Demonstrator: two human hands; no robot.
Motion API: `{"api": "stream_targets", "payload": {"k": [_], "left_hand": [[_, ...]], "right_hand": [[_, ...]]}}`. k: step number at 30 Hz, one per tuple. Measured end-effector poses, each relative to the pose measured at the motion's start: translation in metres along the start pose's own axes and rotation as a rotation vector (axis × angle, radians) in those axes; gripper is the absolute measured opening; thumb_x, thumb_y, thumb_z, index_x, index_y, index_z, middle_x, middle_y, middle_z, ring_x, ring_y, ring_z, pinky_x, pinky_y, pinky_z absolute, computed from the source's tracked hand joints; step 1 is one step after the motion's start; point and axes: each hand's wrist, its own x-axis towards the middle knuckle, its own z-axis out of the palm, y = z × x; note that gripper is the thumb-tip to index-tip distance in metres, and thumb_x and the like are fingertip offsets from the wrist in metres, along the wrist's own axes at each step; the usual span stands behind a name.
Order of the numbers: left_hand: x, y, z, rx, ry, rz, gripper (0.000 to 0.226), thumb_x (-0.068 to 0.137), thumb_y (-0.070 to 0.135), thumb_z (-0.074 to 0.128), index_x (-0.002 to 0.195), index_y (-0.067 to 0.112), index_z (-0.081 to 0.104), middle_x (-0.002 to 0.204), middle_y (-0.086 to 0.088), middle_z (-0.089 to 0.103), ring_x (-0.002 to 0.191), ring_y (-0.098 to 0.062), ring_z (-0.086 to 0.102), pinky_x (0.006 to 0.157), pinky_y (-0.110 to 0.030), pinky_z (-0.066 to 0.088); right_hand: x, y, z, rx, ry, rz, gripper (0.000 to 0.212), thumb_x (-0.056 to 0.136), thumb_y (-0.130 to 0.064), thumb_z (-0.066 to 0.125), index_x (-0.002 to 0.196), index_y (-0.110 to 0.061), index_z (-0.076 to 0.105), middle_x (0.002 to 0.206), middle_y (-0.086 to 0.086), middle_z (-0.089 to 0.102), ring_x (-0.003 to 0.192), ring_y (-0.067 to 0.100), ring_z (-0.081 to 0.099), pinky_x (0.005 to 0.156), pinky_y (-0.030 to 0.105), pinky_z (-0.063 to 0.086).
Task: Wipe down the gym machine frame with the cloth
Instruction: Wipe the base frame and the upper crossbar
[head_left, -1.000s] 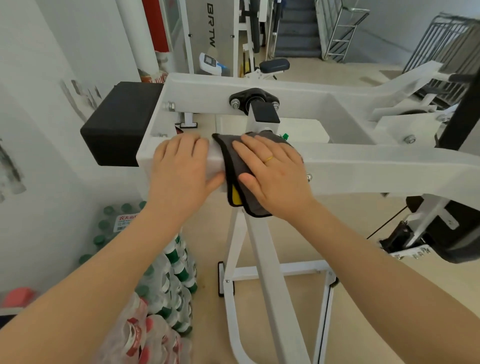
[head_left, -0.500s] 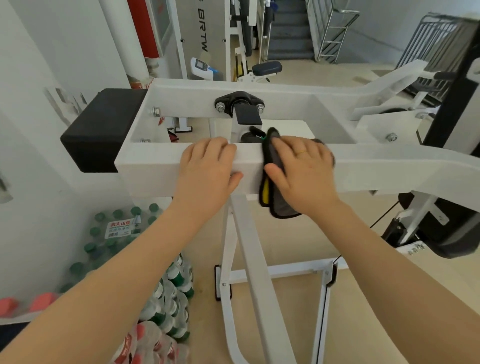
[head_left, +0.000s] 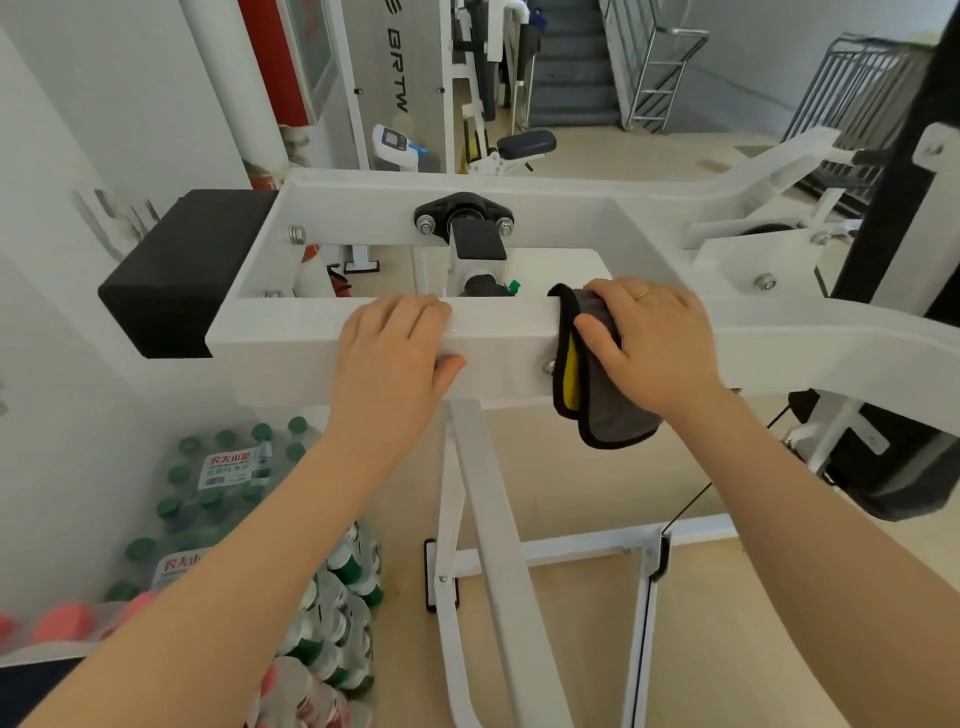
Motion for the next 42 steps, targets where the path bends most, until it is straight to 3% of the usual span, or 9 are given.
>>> {"api": "stream_targets", "payload": {"k": [6,14,21,25,27,29,32,38,42], "left_hand": [[0.001,0.002,0.000,-0.008,0.005,-0.012,0.040,0.068,0.021,0.079,0.100,0.004,0.064,0.101,-0.012,0.066,0.093,-0.034,0.061,0.085,-0.045,0.047],[0.000,-0.018,-0.025,-0.081,-0.117,0.037,0.043,0.075,0.025,0.072,0.111,0.002,0.063,0.110,-0.015,0.065,0.102,-0.036,0.060,0.086,-0.049,0.047],[-0.019,-0.069,-0.046,0.047,-0.147,-0.064,0.052,0.070,0.031,0.076,0.113,0.005,0.062,0.115,-0.014,0.062,0.109,-0.036,0.055,0.090,-0.050,0.043],[-0.027,-0.091,-0.049,0.076,-0.060,-0.070,0.048,0.068,0.029,0.075,0.107,0.003,0.064,0.108,-0.016,0.064,0.099,-0.038,0.060,0.081,-0.050,0.047],[-0.029,-0.095,-0.047,0.035,-0.044,-0.083,0.054,0.061,0.019,0.082,0.107,-0.001,0.063,0.107,-0.018,0.064,0.097,-0.039,0.061,0.078,-0.050,0.049],[-0.030,-0.097,-0.046,0.011,-0.027,-0.074,0.057,0.057,0.014,0.085,0.106,-0.004,0.062,0.105,-0.019,0.065,0.095,-0.039,0.062,0.077,-0.049,0.050],[-0.031,-0.098,-0.045,-0.016,-0.021,-0.084,0.057,0.058,0.018,0.083,0.107,-0.003,0.062,0.105,-0.018,0.065,0.095,-0.039,0.062,0.079,-0.048,0.049],[-0.037,-0.099,-0.039,0.015,-0.022,-0.094,0.058,0.071,0.038,0.069,0.112,0.000,0.060,0.110,-0.017,0.063,0.100,-0.037,0.059,0.090,-0.045,0.044],[-0.035,-0.098,-0.039,0.026,-0.036,-0.091,0.056,0.077,0.044,0.049,0.111,0.001,0.060,0.109,-0.015,0.063,0.100,-0.034,0.058,0.098,-0.043,0.036]], "right_hand": [[0.007,-0.053,0.010,0.013,0.022,-0.044,0.060,0.089,-0.047,0.023,0.109,-0.007,0.062,0.102,0.012,0.066,0.092,0.034,0.061,0.084,0.041,0.042],[-0.016,-0.060,0.024,0.046,0.207,-0.199,0.046,0.092,-0.024,0.038,0.125,0.003,0.055,0.126,0.016,0.059,0.116,0.031,0.057,0.101,0.036,0.030],[0.012,-0.117,0.021,0.041,0.104,-0.402,0.051,0.088,-0.029,0.035,0.125,-0.002,0.057,0.124,0.013,0.061,0.112,0.026,0.061,0.091,0.037,0.049],[0.052,-0.160,0.013,0.106,-0.199,-0.500,0.053,0.098,-0.043,0.021,0.144,-0.021,0.034,0.146,0.001,0.042,0.132,0.021,0.041,0.107,0.037,0.031],[0.076,-0.171,0.011,0.186,-0.442,-0.467,0.050,0.100,-0.047,0.019,0.147,-0.031,0.024,0.148,-0.002,0.038,0.131,0.020,0.039,0.101,0.036,0.032],[0.092,-0.178,0.009,0.228,-0.604,-0.404,0.049,0.098,-0.051,0.020,0.142,-0.031,0.032,0.136,0.003,0.050,0.118,0.023,0.049,0.087,0.035,0.038],[0.087,-0.175,0.010,0.210,-0.523,-0.418,0.049,0.096,-0.055,0.023,0.117,-0.019,0.049,0.102,0.003,0.059,0.093,0.022,0.056,0.072,0.034,0.040],[0.031,-0.131,0.011,-0.042,-0.014,-0.484,0.064,0.087,-0.053,0.032,0.122,-0.005,0.055,0.111,0.014,0.063,0.094,0.033,0.062,0.079,0.039,0.050],[0.056,-0.157,0.005,0.012,-0.263,-0.435,0.074,0.084,-0.070,0.028,0.131,-0.015,0.045,0.115,0.005,0.060,0.098,0.027,0.059,0.076,0.036,0.046]]}}
